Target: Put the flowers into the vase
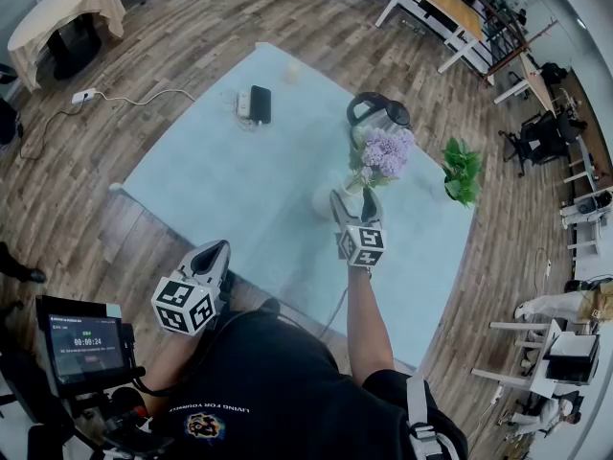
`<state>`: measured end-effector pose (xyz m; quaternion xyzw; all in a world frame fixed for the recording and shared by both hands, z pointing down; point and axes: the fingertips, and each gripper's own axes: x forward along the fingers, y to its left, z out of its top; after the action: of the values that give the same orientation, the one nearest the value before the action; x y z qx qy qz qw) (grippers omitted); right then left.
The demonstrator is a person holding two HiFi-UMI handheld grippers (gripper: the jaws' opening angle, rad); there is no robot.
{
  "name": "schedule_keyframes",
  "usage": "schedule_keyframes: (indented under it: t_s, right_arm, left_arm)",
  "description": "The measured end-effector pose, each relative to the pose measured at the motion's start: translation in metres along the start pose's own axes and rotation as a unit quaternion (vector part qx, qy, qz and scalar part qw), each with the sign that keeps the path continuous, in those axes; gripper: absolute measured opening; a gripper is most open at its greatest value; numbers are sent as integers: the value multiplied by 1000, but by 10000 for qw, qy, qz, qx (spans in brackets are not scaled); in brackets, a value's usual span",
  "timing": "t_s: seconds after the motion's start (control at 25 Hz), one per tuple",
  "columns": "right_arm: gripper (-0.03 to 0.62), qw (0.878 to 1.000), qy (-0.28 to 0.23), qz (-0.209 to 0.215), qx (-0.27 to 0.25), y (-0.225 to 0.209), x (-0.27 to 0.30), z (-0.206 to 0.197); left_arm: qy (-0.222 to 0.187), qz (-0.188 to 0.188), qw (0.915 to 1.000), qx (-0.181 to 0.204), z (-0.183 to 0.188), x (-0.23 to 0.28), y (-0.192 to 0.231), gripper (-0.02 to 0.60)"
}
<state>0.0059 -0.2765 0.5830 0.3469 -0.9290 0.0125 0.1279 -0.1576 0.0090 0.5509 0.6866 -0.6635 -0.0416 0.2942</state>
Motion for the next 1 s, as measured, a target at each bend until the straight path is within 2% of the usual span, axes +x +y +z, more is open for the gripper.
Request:
schedule_keyframes:
  t_s: [0.44,0.64,0.8,0.84,0.88,0.92,1.0]
  right_arm:
    - [341,9997,92,80,191,7,-2,-15]
    - [339,9996,57,-86,270,-2,-24,-16]
    - [327,9991,14,-72,413,7,-41,-15]
    - [238,9990,2,-100,440,9,-46,-15]
    - [63,9988,5,-127,475,10,-50,-15]
    - [21,9985,26,-125,541,12,-53,-15]
    - [18,9966,63,-78,822,16,-58,-16]
  left_arm:
    - [-32,88,10000,-17,-2,-3,5,6]
    - [-35,-17,10000,-1,1,6,-3,6]
    - [12,-23,10000,-11,2,4,-6,6]
    - [18,-30,10000,-13,2,4,-7,6]
    - [21,-41,10000,-13,2,4,-7,6]
    - [23,-53,10000,-10,1,4,-8,6]
    - [26,-77,10000,2,1,4,-9,6]
